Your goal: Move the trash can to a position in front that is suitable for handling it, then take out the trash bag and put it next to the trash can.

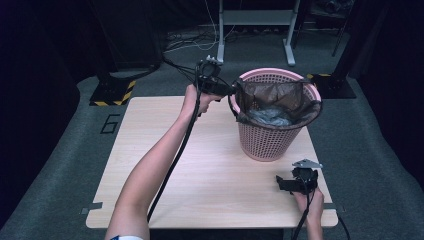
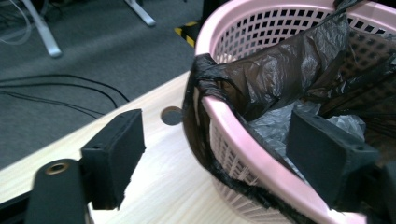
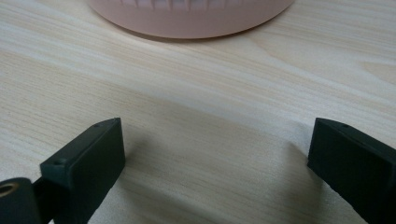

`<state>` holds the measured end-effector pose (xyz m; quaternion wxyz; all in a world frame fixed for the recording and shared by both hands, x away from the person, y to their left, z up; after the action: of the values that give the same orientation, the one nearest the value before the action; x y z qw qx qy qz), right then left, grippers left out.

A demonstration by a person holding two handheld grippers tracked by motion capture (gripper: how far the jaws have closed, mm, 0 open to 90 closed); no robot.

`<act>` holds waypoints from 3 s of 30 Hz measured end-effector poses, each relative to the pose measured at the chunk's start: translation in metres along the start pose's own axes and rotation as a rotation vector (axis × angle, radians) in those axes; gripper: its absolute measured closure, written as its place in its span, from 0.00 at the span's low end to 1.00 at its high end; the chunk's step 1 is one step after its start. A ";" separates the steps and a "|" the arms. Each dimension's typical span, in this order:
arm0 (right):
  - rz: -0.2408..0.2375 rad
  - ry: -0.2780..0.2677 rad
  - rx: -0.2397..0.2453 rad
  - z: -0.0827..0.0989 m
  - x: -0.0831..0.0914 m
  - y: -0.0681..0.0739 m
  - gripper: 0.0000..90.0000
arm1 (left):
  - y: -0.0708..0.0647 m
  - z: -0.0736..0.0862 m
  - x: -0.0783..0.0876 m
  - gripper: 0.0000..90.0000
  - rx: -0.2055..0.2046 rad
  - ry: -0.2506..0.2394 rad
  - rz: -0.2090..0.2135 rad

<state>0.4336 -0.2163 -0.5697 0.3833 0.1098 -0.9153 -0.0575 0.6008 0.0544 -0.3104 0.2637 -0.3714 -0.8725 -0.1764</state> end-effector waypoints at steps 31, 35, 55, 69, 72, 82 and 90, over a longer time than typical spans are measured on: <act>0.000 0.001 0.006 0.000 0.000 0.000 0.04 | 0.016 0.043 0.003 0.74 0.138 0.016 0.001; 0.001 0.000 0.006 0.000 0.000 0.000 0.04 | 0.028 0.058 0.019 0.74 0.153 0.011 -0.014; 0.006 -0.004 0.004 0.000 0.000 0.000 0.04 | 0.089 0.124 0.096 0.74 0.251 0.002 -0.118; 0.010 -0.005 0.000 0.000 0.000 -0.001 0.04 | 0.104 0.137 0.120 0.37 0.281 -0.047 -0.089; 0.012 -0.004 -0.002 0.000 0.000 -0.001 0.04 | 0.104 0.135 0.126 0.20 0.274 -0.060 -0.080; -0.114 0.024 -0.006 -0.030 0.023 0.024 0.05 | 0.107 0.135 0.132 0.14 0.241 -0.064 -0.052; -0.238 -0.010 0.117 -0.117 0.060 0.084 0.12 | 0.111 0.134 0.127 0.17 0.234 -0.059 -0.036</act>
<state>0.4634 -0.1523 -0.4307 0.3619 0.2397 -0.8995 -0.0497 0.5644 0.2661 -0.3298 0.2763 -0.3272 -0.9012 -0.0671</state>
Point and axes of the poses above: each handheld gripper's, and its own axes: x roughly backward along the jaws, z roughly out of its underside, y roughly to its left, the point moved 6 cm from there along -x, roughly forward along the jaws, and after that the axes turned 14 degrees about -x, right-handed, at the moved point
